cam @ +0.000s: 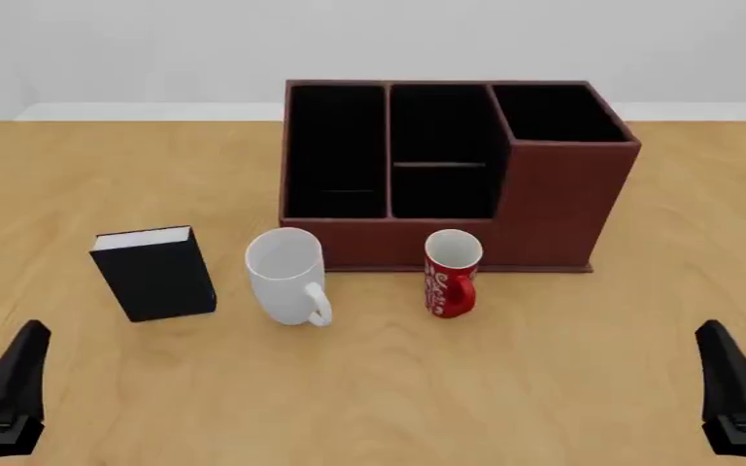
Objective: Pick up the white mug and place it to the right of the caddy.
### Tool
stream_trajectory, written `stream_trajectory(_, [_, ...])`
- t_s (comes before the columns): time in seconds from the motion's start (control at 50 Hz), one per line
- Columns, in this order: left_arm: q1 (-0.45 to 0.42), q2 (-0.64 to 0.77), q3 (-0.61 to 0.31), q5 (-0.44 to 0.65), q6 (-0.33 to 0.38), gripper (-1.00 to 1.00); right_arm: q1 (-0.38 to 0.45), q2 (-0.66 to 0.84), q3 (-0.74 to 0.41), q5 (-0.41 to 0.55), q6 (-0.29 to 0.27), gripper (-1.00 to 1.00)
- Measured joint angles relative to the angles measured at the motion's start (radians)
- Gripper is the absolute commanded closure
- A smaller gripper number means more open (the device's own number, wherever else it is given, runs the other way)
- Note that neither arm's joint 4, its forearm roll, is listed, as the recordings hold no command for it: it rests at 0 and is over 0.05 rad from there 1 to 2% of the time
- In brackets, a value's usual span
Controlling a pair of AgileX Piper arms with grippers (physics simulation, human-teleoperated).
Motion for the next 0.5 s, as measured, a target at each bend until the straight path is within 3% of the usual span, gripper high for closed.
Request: stream_trajectory(0.5, [0.0, 0.005, -0.003, -0.001, 0.0, -1.0, 0.007, 0.001, -0.016, 0.005, 0.002, -1.0])
